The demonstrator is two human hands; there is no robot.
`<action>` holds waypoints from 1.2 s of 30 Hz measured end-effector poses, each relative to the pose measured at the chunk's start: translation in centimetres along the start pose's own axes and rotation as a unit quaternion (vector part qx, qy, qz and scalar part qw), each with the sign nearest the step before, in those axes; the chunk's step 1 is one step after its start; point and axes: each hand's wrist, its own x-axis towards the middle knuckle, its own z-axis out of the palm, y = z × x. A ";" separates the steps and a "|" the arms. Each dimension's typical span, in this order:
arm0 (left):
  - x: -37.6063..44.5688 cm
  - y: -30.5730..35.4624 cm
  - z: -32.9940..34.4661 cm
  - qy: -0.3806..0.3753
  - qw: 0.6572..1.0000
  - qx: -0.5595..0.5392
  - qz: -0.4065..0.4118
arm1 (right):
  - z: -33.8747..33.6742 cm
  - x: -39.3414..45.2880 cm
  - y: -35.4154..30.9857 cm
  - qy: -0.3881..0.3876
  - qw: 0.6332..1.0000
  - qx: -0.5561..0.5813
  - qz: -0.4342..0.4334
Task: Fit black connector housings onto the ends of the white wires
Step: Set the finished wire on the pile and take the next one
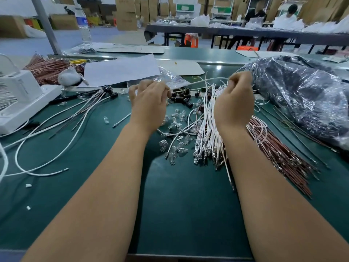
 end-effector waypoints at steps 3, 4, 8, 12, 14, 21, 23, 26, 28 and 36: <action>-0.1 -0.1 0.0 -0.003 1.000 -0.001 0.009 | -0.5 0.2 0.2 0.020 0.998 -0.053 0.016; -0.1 -0.1 0.0 -0.003 1.000 -0.011 0.024 | -0.5 0.2 0.2 0.015 0.995 -0.100 -0.012; -0.1 0.4 -0.1 -0.022 0.996 -0.061 0.066 | 0.0 -0.7 -0.4 -0.087 0.969 -0.148 -0.178; -0.1 1.3 0.2 -0.033 0.993 -0.076 0.082 | 1.0 -1.8 -0.7 -0.219 0.935 -0.117 -0.253; 0.0 1.1 0.3 -0.042 0.994 -0.079 0.063 | 1.1 -1.8 -0.5 -0.224 0.939 -0.107 -0.237; -0.1 -0.3 0.3 -0.039 0.996 -0.079 0.017 | 0.9 -1.4 0.3 -0.188 0.967 -0.104 -0.135; -0.2 -0.3 0.5 -0.033 0.996 -0.083 0.004 | 1.0 -1.4 0.3 -0.192 0.968 -0.112 -0.119; -0.1 -0.4 0.7 -0.044 0.994 -0.097 -0.015 | 1.1 -1.5 0.3 -0.216 0.962 -0.130 -0.101; -0.1 -0.6 0.8 -0.062 0.992 -0.110 -0.029 | 1.2 -1.5 0.4 -0.237 0.957 -0.141 -0.087; 0.8 -2.4 0.5 0.021 0.966 -0.189 -0.177 | 0.6 0.2 -0.3 -0.158 0.981 0.050 0.098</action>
